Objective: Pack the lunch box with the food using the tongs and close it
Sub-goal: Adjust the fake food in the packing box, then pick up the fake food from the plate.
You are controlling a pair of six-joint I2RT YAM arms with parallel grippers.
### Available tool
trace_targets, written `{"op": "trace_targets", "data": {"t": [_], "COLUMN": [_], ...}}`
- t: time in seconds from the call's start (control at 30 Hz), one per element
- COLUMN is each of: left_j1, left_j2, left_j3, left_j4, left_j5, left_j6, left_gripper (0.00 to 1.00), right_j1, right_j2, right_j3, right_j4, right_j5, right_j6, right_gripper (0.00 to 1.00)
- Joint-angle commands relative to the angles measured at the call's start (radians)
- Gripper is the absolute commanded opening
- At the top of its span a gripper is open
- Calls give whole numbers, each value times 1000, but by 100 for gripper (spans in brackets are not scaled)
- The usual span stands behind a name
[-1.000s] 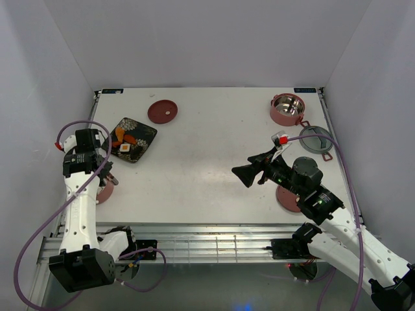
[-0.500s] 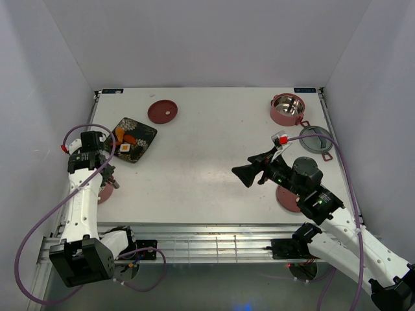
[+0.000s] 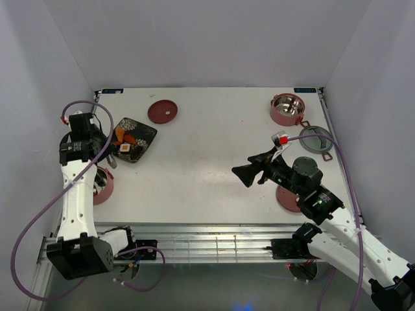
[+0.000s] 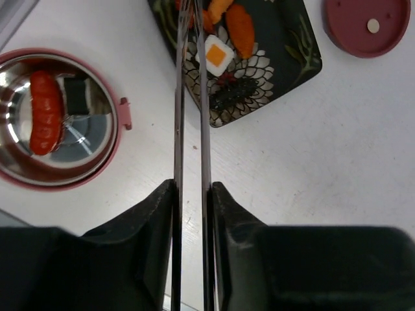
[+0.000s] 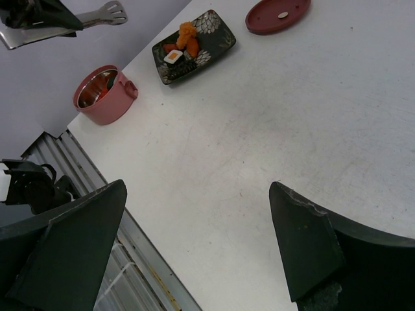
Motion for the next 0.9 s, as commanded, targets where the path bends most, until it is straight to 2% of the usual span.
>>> {"op": "trace_targets", "data": {"t": [0.0, 0.3, 0.6, 0.87], "left_j1": [3, 1, 1, 0], "left_j2": [76, 288, 363, 429], "left_j3": [20, 84, 103, 98], "left_j4": [82, 204, 231, 251], "left_j5": [107, 198, 164, 162], "left_j6": [50, 82, 108, 122], "left_gripper": [40, 45, 50, 50], "right_j1": [1, 1, 1, 1], "right_j2": [3, -3, 0, 3], "right_j3": [-2, 1, -2, 0], "right_j4": [49, 43, 48, 44], "right_j5": [7, 4, -5, 10], "right_j6": [-9, -14, -11, -17], "right_gripper": [96, 96, 96, 96]}}
